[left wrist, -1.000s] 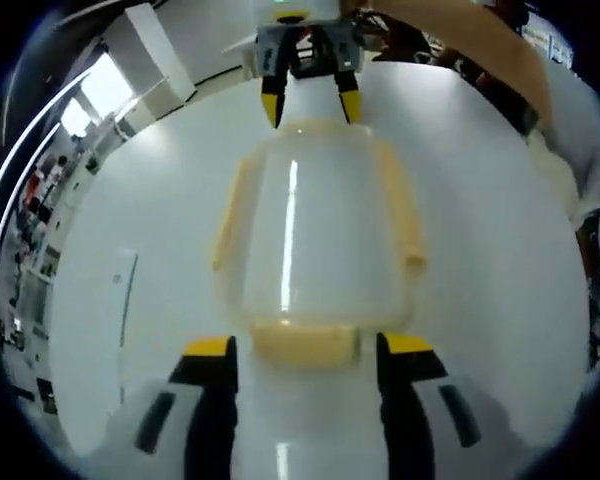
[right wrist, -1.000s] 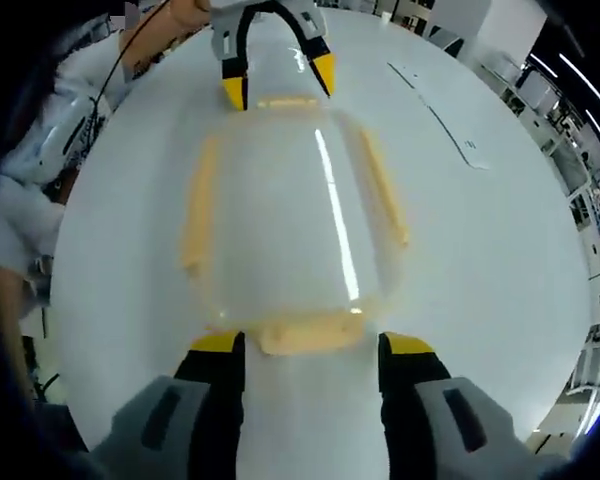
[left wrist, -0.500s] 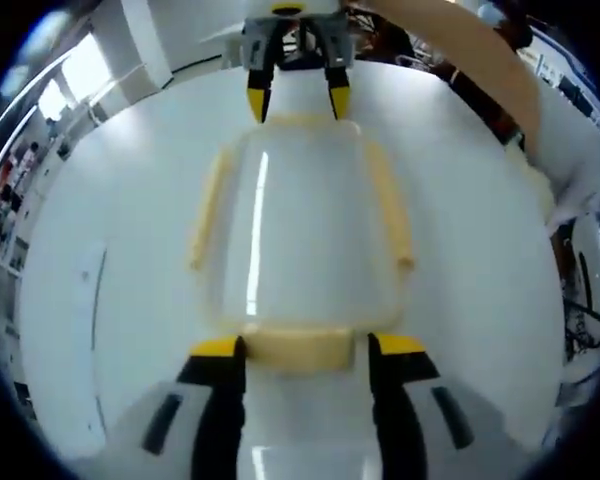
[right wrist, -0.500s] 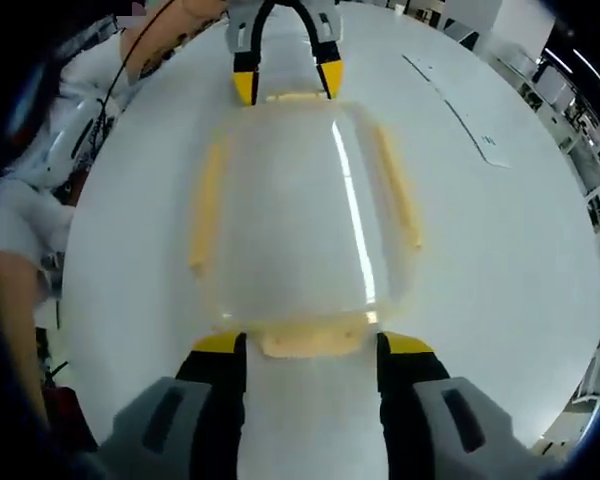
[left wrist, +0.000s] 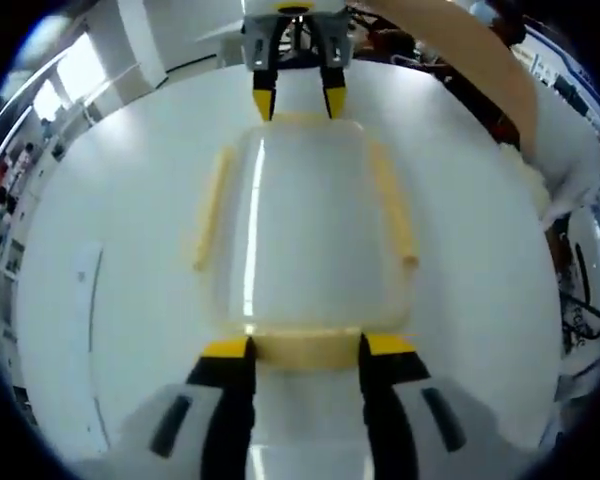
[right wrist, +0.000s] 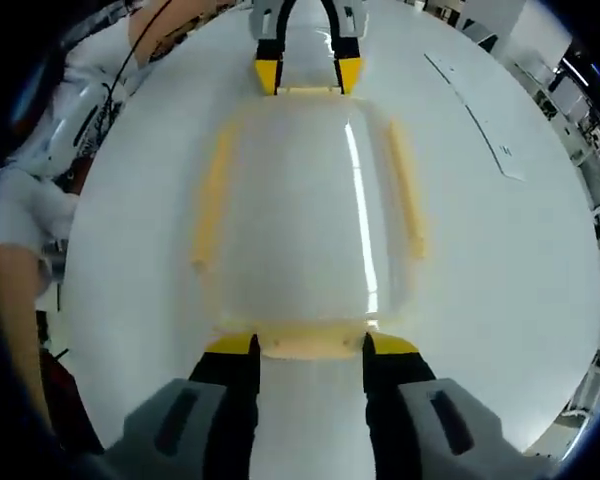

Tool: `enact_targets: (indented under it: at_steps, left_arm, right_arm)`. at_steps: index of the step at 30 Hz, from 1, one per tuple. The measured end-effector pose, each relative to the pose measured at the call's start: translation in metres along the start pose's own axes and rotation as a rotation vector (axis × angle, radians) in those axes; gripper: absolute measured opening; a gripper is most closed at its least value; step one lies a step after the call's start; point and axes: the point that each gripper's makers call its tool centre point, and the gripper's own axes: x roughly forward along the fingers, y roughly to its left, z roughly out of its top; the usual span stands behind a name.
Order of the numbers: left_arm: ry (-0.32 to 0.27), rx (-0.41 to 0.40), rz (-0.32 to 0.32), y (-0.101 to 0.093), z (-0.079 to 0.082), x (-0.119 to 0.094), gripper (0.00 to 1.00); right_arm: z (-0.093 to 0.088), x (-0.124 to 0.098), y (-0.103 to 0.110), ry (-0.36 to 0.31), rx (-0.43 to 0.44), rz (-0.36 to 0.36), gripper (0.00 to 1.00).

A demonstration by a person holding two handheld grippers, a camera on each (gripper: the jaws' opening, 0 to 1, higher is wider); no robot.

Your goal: Snap each plastic latch of the storage box into its locked position after aligning the lid with the box until every specified latch is closed and the lid sits flush.

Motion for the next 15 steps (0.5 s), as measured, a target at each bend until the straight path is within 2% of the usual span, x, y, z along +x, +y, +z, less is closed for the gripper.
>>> enact_targets:
  at_steps: [9, 15]
  left_arm:
    - [-0.002, 0.0, -0.002, -0.005, 0.002, -0.001, 0.4]
    - [0.05, 0.008, -0.007, -0.011, 0.002, -0.001, 0.4]
  right_arm:
    - [0.0, 0.0, 0.003, 0.014, 0.008, -0.003, 0.4]
    - [-0.001, -0.001, 0.008, 0.024, 0.023, -0.007, 0.39]
